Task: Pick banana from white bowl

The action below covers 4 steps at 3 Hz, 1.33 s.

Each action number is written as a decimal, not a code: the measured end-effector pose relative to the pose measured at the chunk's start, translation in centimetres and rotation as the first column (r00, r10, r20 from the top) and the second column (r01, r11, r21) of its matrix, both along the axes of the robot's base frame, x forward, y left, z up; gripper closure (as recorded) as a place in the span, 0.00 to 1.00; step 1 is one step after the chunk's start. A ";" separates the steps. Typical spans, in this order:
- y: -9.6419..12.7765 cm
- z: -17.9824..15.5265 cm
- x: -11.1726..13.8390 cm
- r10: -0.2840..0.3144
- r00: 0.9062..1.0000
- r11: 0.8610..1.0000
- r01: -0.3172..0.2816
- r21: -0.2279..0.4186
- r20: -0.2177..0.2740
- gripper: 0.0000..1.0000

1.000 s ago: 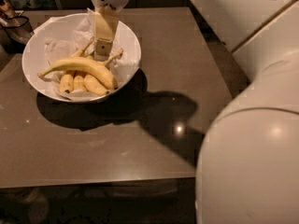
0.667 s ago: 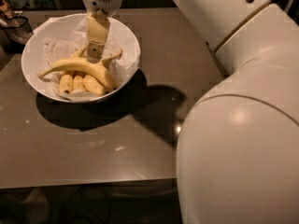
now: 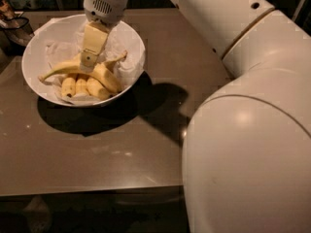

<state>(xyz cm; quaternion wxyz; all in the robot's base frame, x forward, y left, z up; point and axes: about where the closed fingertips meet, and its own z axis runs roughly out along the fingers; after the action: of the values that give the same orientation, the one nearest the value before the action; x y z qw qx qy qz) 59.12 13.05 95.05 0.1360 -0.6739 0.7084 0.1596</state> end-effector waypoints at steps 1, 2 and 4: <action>0.4 -1.2 -0.6 -0.061 0.996 0.998 0.062 0.012 -0.070 0.18; 0.6 -2.1 -0.9 -0.102 0.988 0.995 0.103 0.005 -0.120 0.19; 0.6 -3.5 -0.6 -0.149 0.974 0.989 0.147 -0.024 -0.172 0.25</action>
Offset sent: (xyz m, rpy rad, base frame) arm -0.0203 -0.0033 -0.0299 -0.0270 0.2062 -0.1426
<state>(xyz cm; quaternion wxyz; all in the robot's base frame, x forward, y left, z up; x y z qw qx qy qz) 58.56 13.69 91.55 0.0816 -0.6037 0.7666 0.2030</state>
